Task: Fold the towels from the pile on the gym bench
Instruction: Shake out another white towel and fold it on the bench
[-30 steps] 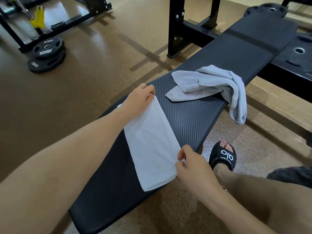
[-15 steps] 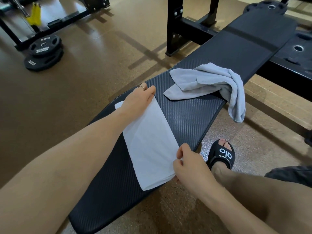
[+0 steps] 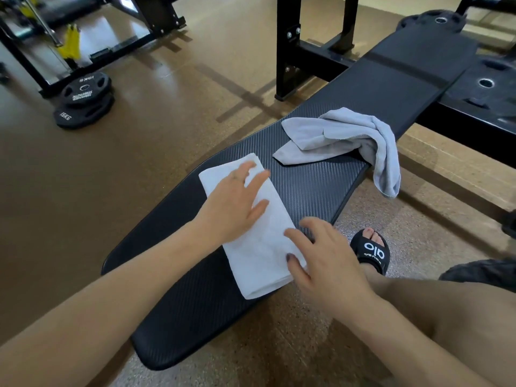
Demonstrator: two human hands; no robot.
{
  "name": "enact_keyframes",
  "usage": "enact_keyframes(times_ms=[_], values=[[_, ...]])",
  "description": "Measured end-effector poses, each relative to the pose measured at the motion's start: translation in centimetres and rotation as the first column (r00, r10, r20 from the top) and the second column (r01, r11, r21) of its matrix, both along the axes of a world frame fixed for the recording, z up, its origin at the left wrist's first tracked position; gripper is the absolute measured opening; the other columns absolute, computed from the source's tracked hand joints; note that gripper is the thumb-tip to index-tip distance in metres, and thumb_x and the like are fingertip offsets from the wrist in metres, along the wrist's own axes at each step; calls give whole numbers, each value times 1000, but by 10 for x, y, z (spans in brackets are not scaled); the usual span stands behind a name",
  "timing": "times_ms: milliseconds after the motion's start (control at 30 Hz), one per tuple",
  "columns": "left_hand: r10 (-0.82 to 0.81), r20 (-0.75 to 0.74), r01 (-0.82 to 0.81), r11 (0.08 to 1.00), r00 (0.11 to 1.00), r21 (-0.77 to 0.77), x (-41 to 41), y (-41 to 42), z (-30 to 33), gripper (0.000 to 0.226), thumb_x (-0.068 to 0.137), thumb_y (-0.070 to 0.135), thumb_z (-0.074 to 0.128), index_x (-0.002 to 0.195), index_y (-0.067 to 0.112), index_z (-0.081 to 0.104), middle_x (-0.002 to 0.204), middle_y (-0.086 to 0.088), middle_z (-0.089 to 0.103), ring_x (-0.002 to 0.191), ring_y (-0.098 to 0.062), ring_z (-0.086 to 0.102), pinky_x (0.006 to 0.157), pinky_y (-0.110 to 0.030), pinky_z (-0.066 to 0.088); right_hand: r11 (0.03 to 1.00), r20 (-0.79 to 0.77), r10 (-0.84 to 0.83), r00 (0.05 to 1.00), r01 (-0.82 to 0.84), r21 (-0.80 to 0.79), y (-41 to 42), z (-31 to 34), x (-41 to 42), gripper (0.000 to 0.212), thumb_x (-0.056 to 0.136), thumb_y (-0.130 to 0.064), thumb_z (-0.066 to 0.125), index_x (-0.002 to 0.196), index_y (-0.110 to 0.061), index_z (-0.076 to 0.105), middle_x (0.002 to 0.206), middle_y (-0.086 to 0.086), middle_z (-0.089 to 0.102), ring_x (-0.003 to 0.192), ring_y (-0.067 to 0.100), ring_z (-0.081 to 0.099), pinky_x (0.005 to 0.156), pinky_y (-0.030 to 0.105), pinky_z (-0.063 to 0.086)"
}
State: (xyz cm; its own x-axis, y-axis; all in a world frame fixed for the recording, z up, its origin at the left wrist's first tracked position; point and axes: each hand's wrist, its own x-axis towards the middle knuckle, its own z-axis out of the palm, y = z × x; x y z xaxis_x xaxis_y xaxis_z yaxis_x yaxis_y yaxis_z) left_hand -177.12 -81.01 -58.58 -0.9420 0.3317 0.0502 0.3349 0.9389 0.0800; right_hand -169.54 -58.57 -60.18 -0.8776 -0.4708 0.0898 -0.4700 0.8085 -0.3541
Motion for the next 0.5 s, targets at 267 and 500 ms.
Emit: enact_keyframes(times_ms=[267, 500], values=[[-79, 238, 121, 979, 968, -164, 121, -44, -41, 74, 100, 73, 12, 161, 35, -8, 168, 0, -21, 155, -19, -18, 127, -40, -8, 890, 138, 327, 935, -354, 287, 15, -43, -5, 103, 92, -58, 58, 160, -32, -14, 167, -5, -24, 154, 19, -23, 127, 43, -5], [-190, 199, 221, 964, 961, -150, 143, -18, -33, 83, 96, 78, 23, 162, 34, -1, 169, -2, -13, 156, -20, -12, 127, -41, -7, 930, 70, 290, 954, -298, 216, 18, -43, -6, 83, 97, -31, 61, 163, -29, 10, 171, -4, -1, 157, 23, 0, 128, 43, 8]])
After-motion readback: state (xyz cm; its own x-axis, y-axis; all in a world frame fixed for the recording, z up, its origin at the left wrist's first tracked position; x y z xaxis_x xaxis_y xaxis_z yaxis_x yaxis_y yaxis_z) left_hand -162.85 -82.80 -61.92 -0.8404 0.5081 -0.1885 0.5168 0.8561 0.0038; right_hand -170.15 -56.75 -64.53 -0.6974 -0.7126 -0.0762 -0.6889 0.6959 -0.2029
